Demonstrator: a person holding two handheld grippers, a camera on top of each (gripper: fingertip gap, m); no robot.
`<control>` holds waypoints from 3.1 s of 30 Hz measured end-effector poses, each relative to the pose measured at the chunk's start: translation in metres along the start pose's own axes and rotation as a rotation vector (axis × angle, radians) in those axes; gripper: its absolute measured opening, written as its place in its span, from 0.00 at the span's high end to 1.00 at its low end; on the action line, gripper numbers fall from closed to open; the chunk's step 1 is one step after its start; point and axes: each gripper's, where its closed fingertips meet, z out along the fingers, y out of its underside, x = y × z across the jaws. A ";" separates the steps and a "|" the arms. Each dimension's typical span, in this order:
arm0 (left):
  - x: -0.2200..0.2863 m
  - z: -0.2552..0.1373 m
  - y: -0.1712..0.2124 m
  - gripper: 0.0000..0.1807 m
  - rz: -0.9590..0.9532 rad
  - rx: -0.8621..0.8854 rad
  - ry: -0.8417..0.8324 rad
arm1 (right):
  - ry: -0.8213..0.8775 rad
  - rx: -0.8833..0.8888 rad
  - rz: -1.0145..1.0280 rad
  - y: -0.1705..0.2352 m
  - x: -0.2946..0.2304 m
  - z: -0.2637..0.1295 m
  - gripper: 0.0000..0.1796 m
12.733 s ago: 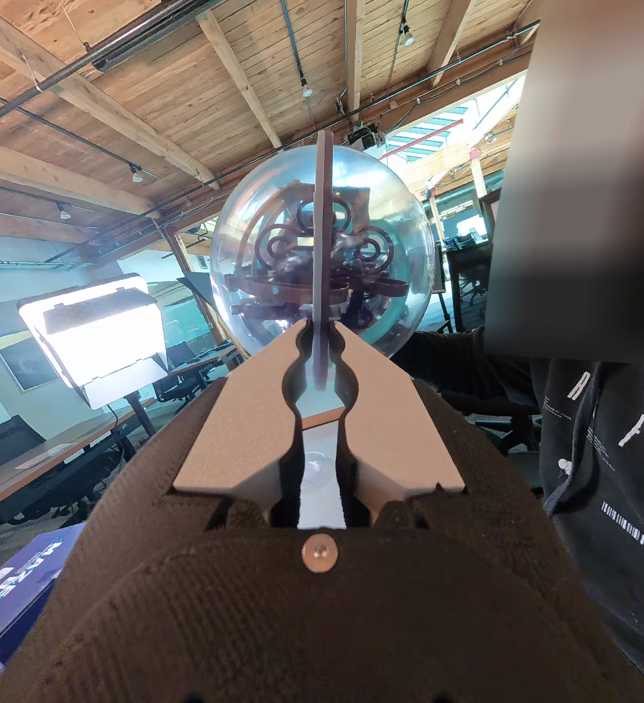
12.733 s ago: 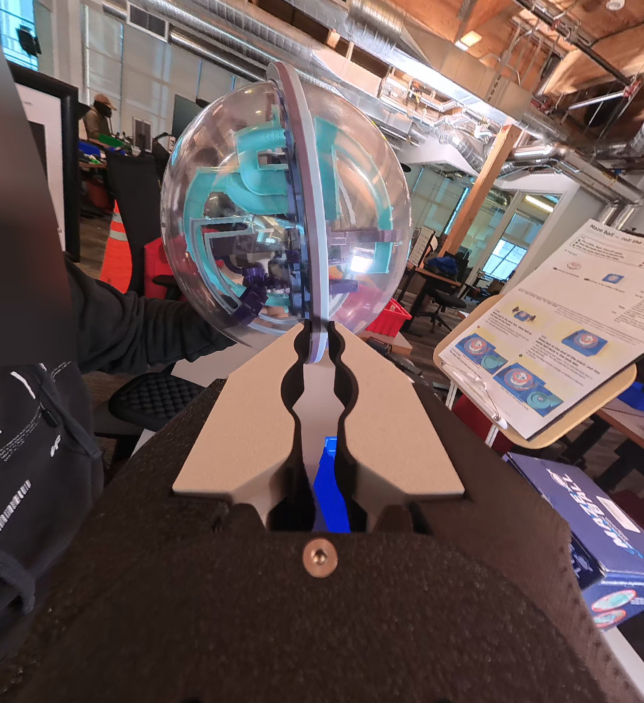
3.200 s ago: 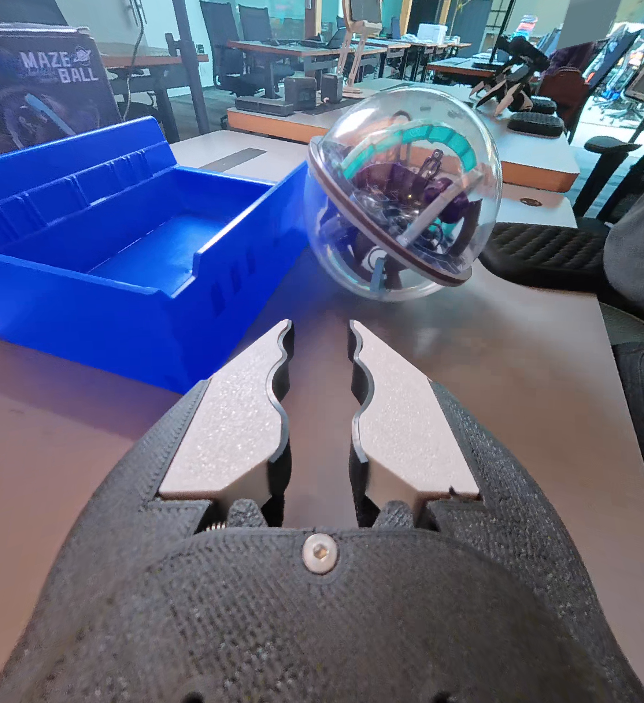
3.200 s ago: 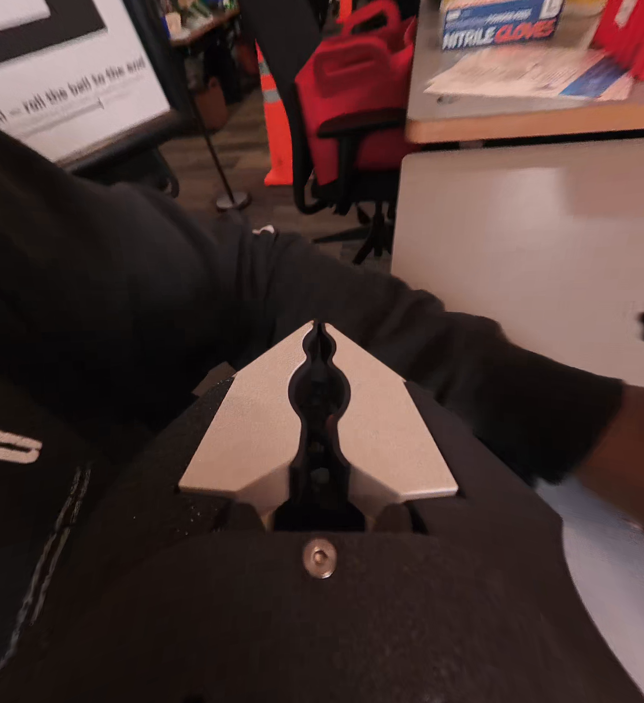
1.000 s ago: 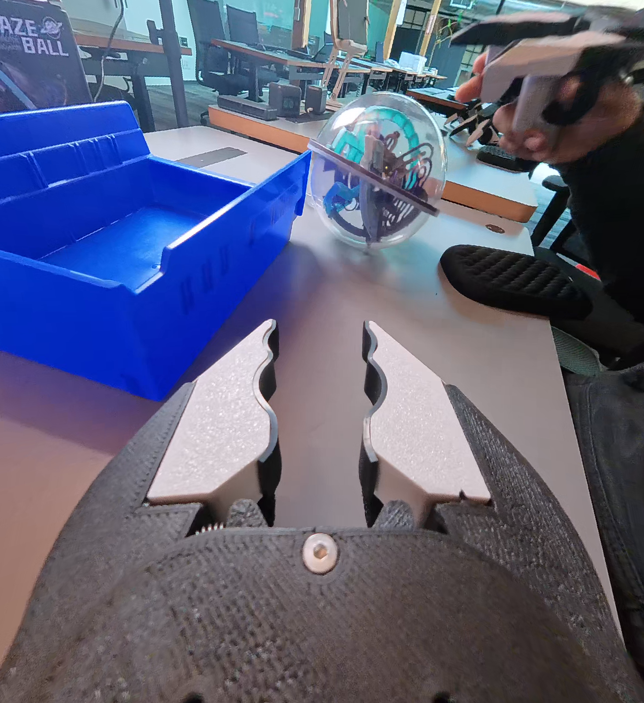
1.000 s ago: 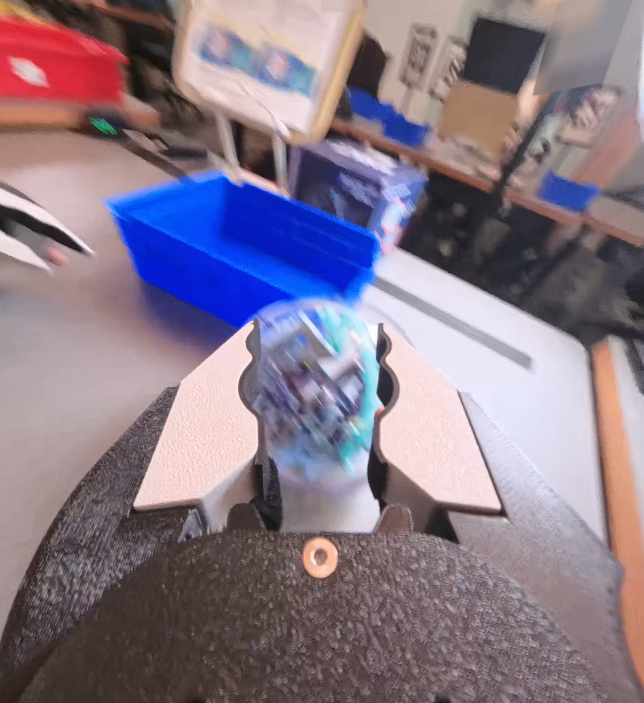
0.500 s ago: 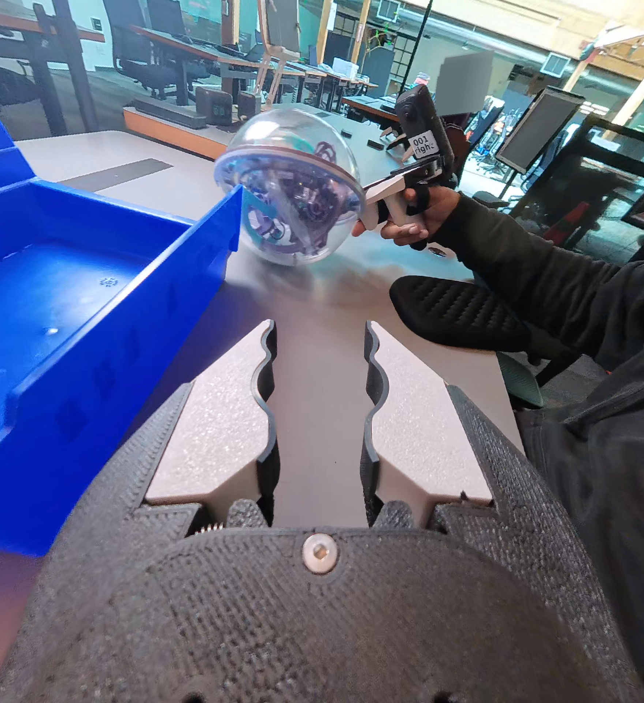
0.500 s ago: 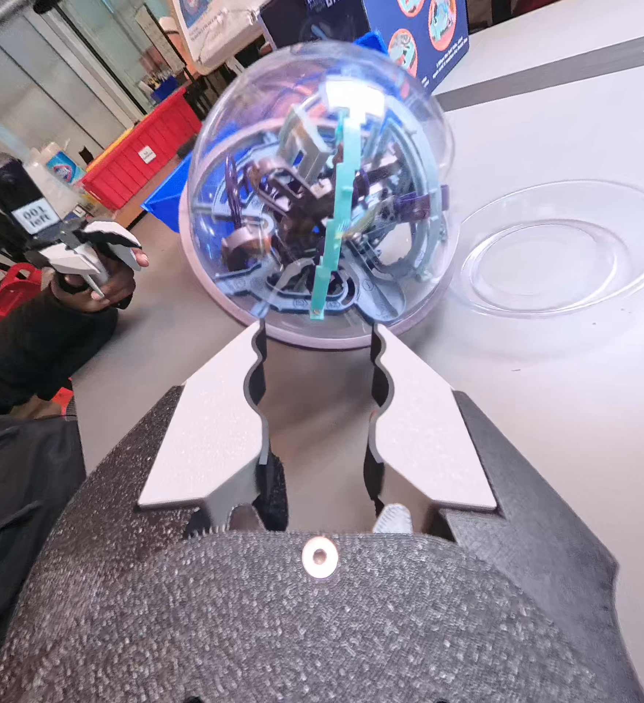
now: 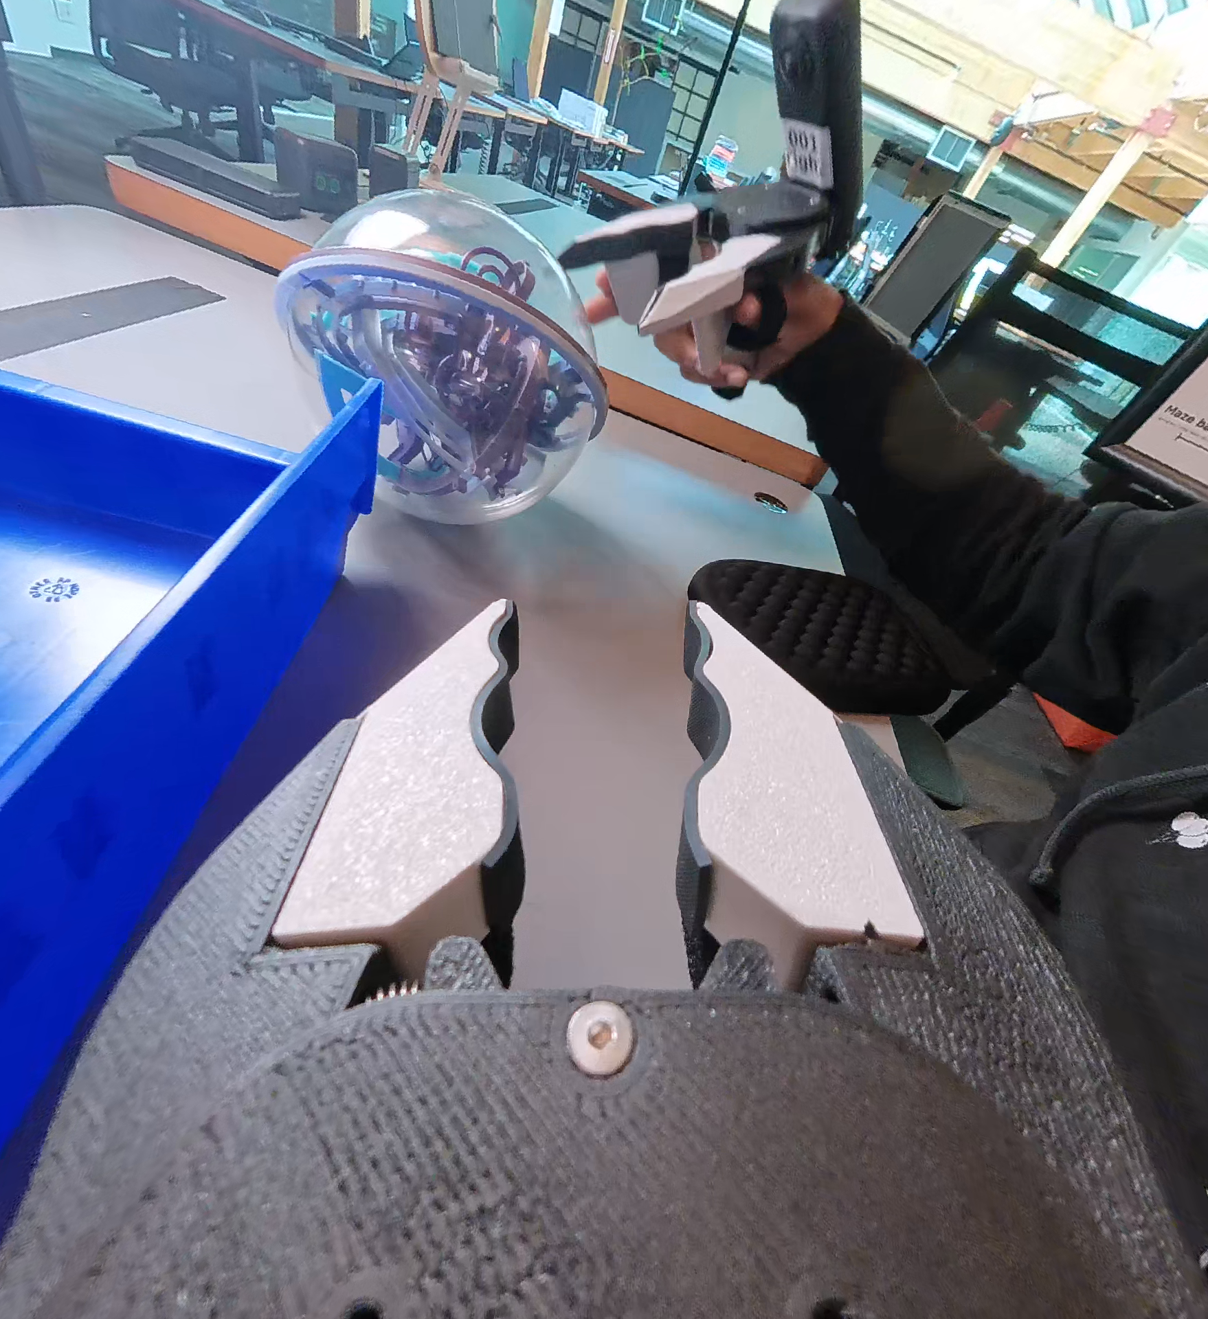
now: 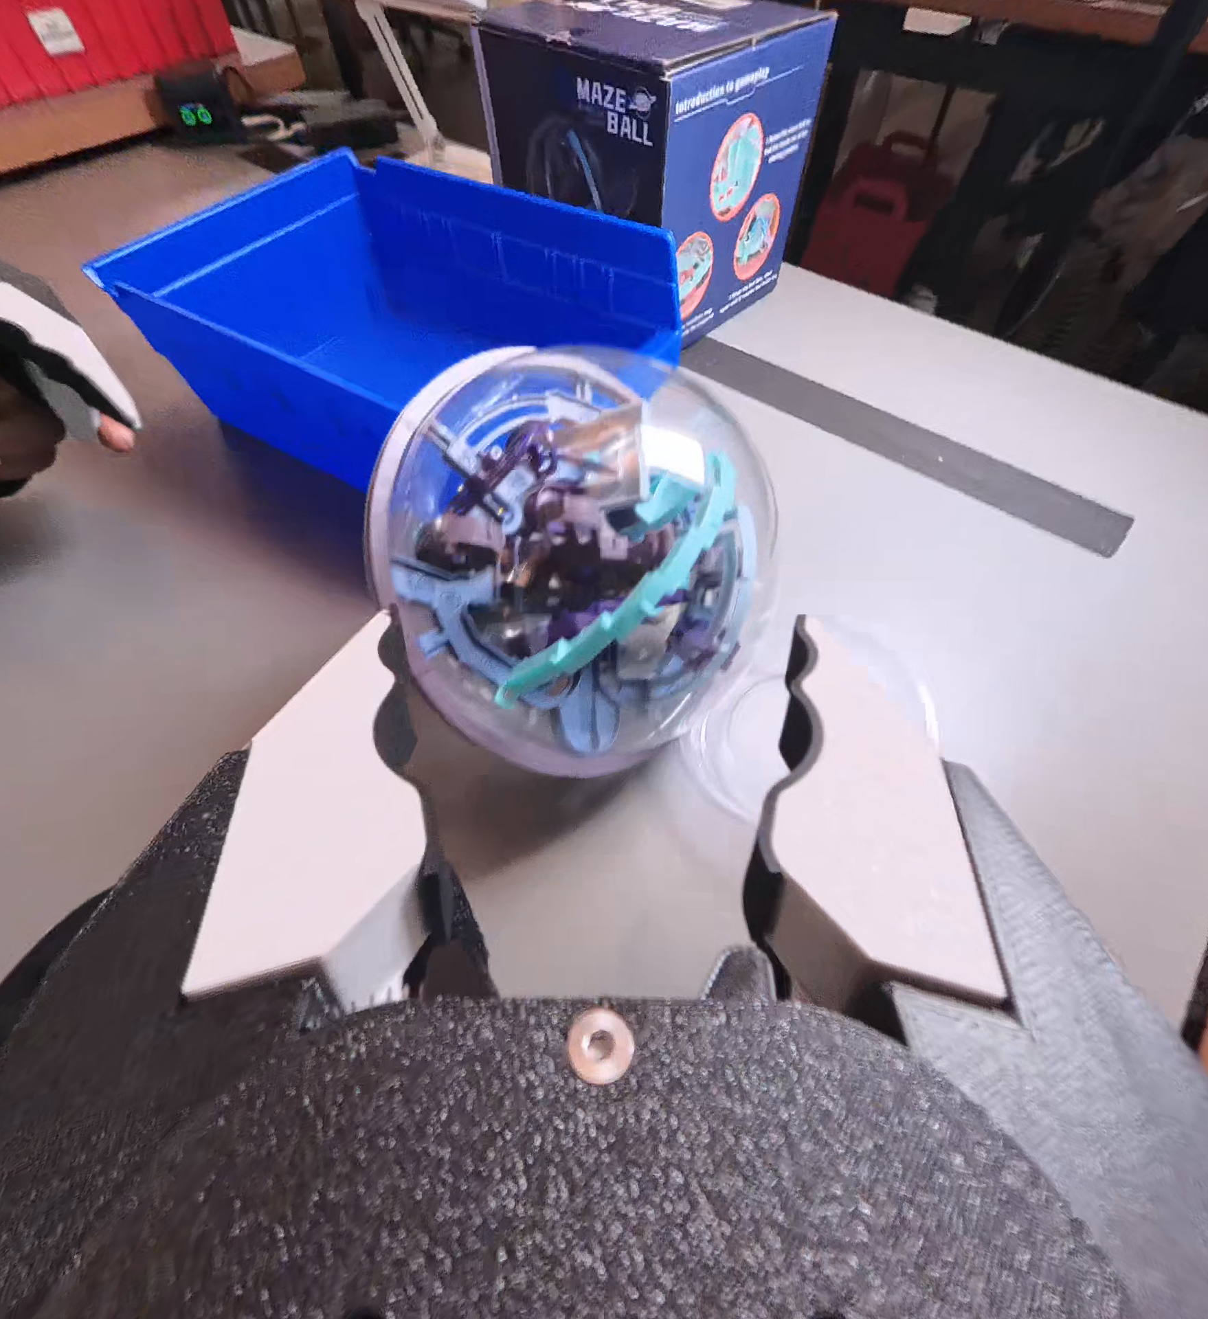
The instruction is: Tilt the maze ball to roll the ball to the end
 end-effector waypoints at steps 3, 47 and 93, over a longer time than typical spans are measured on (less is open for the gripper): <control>0.000 -0.002 0.000 0.74 -0.007 0.007 -0.004 | -0.045 -0.059 -0.062 -0.016 0.005 0.018 0.42; 0.018 -0.062 -0.010 0.96 -0.014 0.072 0.114 | -0.721 0.283 -0.096 -0.069 -0.168 0.013 0.97; -0.029 -0.148 -0.045 0.96 0.129 0.465 -0.092 | -0.779 0.546 -0.246 -0.148 -0.208 0.073 0.97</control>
